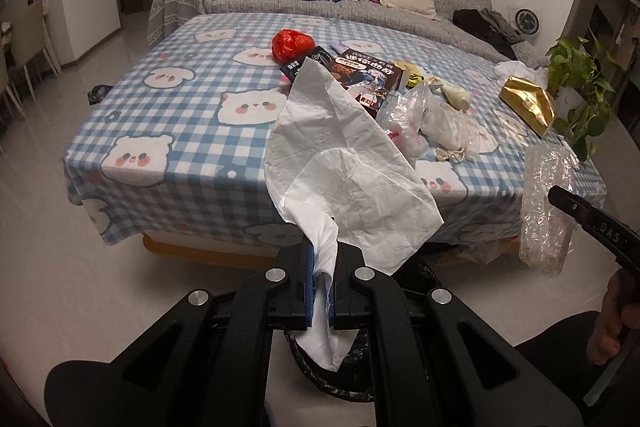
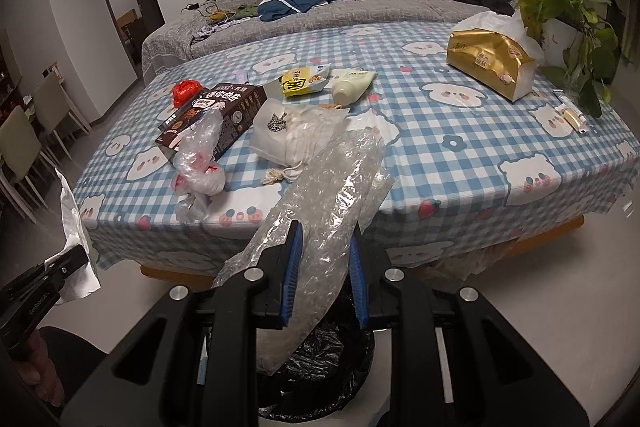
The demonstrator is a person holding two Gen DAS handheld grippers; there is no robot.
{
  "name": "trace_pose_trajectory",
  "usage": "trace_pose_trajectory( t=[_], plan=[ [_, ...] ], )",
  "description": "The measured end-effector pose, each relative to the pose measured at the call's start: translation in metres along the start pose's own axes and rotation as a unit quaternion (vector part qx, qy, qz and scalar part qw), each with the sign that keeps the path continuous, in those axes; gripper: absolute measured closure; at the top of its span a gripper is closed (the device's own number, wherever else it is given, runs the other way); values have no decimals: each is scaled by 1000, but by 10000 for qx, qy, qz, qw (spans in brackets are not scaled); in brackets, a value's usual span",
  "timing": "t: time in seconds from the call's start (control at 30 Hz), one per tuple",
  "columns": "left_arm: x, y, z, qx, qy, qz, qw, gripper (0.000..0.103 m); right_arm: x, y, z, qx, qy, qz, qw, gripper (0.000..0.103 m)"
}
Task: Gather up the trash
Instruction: 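Carry the tissue and bubble wrap with both tools over the black trash bin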
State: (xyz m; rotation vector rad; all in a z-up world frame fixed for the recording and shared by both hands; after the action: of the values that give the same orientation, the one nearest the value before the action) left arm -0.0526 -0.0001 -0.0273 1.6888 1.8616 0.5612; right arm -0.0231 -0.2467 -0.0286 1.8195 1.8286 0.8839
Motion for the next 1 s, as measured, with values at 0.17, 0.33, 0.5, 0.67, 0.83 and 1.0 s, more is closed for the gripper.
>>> trace_pose_trajectory(
  t=[0.17, 0.33, 0.5, 0.67, 0.83, 1.0],
  plan=[
    [2, -12, -3, 27, -4, -24, 10000, 100, 7, -13, -3, 34, 34, -56, 10000, 81],
    [4, -23, -3, 97, -10, -36, 9999, 100, 13, -23, -4, 86, 53, -110, 9999, 81],
    [2, -32, -1, 156, 6, -21, 9999, 100, 17, -33, -2, 163, 65, -150, 9997, 81],
    [1, -41, 5, 261, -3, -16, 9997, 100, 21, -43, 3, 276, 72, -190, 9994, 81],
    [-2, -50, 12, 376, -28, -3, 9993, 100, 26, -50, 9, 366, 78, -245, 9990, 81],
    [-5, -61, 19, 480, -27, 42, 9988, 100, 32, -59, 15, 460, 79, -321, 9984, 81]
  ],
)
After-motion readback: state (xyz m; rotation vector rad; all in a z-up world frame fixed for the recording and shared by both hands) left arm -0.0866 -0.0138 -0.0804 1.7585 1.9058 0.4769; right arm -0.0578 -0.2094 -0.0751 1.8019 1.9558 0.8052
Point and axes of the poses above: each gripper's, at about its wrist camera, not at the fingertips, and z roughly the way its jaws point, x to its left, y to its top, the point moved 4 cm from there along z, roughly the way its jaws point
